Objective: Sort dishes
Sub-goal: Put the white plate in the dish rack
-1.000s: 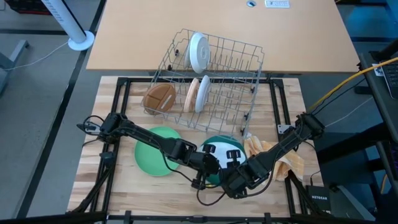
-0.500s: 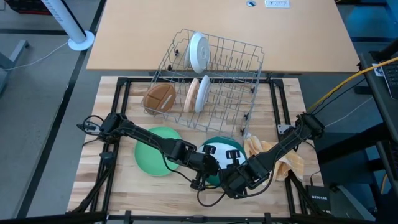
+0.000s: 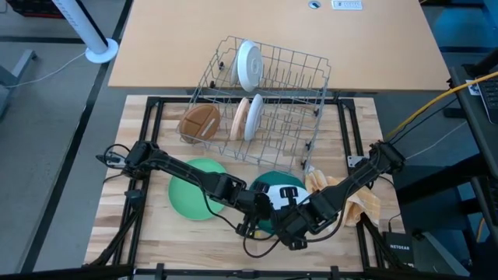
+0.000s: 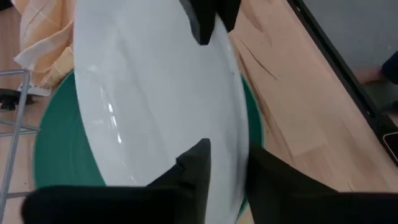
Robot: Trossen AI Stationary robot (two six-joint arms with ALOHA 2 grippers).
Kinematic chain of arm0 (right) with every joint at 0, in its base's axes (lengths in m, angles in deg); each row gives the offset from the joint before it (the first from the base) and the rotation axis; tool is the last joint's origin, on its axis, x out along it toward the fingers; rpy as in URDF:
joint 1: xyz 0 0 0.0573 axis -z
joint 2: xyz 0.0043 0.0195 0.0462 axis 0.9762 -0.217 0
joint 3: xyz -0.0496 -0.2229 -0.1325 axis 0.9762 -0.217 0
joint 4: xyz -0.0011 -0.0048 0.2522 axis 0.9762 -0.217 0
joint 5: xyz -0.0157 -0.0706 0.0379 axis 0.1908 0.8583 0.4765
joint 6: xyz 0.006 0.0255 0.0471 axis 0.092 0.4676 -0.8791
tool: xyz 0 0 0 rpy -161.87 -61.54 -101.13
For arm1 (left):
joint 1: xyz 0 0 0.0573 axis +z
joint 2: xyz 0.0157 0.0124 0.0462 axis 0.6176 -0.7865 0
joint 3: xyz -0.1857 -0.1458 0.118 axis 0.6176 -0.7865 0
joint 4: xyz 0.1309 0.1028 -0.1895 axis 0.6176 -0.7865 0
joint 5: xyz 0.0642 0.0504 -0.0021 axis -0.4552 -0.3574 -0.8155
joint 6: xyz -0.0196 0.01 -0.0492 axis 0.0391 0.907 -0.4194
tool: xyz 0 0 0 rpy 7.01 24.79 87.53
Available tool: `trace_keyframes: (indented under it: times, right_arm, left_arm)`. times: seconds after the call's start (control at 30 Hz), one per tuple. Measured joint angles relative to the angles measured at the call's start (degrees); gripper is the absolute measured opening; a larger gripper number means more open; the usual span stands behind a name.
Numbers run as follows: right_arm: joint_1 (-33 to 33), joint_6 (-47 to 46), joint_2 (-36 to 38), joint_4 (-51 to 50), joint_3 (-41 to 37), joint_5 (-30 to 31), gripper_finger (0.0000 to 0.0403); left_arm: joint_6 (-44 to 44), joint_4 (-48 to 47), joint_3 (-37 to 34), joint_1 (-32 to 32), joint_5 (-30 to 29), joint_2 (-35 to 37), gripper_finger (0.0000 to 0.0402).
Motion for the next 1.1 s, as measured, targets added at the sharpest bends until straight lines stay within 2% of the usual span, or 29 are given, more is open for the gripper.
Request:
trace_keyframes:
  times: [0.33, 0.43, 0.57, 0.8, 1.1]
  right_arm:
    - [-0.02, 0.93, 0.0, -0.53, 3.34, 0.26, 0.0012]
    - [-0.02, 0.94, 0.0, -0.62, 4.86, 0.38, 0.0012]
    - [-0.07, 0.96, 0.02, -0.61, 7.44, 0.67, 0.0012]
    - [-0.09, 0.93, 0.1, -1.22, 9.57, 0.81, 0.0012]
    - [-0.09, 1.02, 0.24, -2.06, 9.62, -0.08, 0.0007]
  left_arm:
    - [-2.03, 0.1, 0.0, -0.02, 0.26, -0.06, 0.0192]
    - [-4.3, 0.0, 0.0, -0.25, 0.31, -0.06, 0.0212]
    - [-4.92, -0.26, -0.09, -0.66, 0.4, -0.16, 0.022]
    - [-4.41, 0.17, -0.09, -1.09, 0.38, -0.14, 0.0189]
    - [-3.41, -0.12, -0.09, -1.22, 0.4, -0.14, 0.0075]
